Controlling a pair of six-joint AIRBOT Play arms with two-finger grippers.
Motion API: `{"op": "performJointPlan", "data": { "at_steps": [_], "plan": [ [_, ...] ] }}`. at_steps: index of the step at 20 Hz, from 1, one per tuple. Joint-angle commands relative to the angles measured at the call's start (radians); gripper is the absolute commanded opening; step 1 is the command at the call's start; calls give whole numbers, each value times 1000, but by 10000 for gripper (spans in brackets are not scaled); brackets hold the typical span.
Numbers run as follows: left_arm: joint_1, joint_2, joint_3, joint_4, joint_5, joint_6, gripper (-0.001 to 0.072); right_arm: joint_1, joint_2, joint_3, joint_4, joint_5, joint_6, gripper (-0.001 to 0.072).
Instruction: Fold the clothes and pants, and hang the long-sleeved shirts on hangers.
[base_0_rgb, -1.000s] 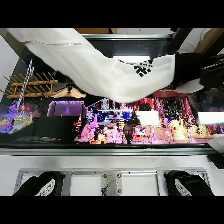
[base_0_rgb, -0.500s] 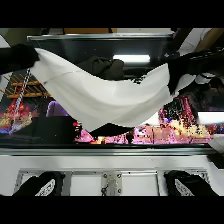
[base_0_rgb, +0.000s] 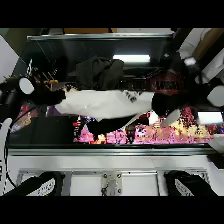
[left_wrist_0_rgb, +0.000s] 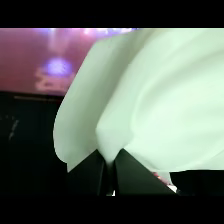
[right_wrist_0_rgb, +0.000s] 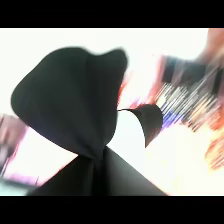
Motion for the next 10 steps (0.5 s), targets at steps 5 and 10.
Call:
{"op": "performJointPlan", "data": {
  "at_steps": [5,10],
  "plan": [
    [5,-5,-154,10,23,18,13,-32,68,-100,-39,-9,49,705],
    [5,-5,-154,8,23,18,13,-289,-146,-85,79,-174,9,704]
  ]
}}
